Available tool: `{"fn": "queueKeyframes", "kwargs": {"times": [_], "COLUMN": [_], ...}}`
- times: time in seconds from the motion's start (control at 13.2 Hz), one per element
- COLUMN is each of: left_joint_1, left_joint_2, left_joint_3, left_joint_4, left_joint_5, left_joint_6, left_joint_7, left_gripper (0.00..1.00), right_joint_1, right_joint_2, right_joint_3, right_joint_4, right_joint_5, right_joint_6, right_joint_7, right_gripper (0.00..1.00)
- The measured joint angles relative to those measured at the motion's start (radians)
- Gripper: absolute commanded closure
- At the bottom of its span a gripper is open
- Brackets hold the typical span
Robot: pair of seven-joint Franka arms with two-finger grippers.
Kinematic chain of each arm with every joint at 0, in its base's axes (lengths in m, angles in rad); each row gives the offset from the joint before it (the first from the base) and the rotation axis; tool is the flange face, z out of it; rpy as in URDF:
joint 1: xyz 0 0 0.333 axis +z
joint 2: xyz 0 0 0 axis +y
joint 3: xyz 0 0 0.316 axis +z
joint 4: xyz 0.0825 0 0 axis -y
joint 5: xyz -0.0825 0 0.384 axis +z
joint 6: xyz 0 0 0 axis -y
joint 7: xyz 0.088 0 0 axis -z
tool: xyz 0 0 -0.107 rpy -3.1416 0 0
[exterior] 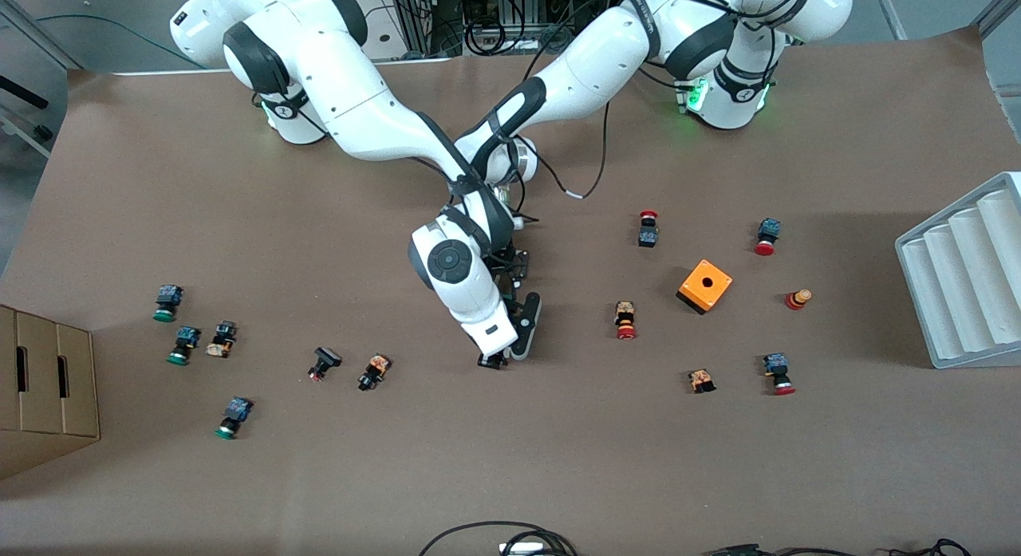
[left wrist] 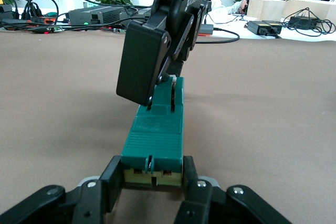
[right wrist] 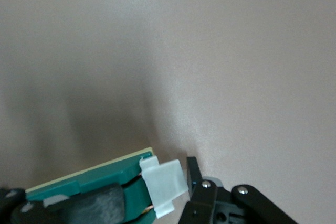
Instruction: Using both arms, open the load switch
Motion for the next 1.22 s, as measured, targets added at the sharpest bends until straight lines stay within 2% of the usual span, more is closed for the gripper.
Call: {"fn": "queueKeyframes", "kwargs": {"times": [1.22], "left_joint_1": [0.000], "left_joint_2": [0.000], "left_joint_3": [0.000], "left_joint_4": [0.000], "left_joint_5": [0.000], "left_joint_6": [0.000], "left_joint_7": [0.000], "left_gripper": [0.47], "right_joint_1": [0.000], "right_joint_2": [-0.003], "right_joint_3": [-0.003], "right_joint_4": [0.008], "right_joint_5": [0.000], "right_joint_6": [-0.030], "right_joint_7": [0.000], "right_gripper": [0.50]}}
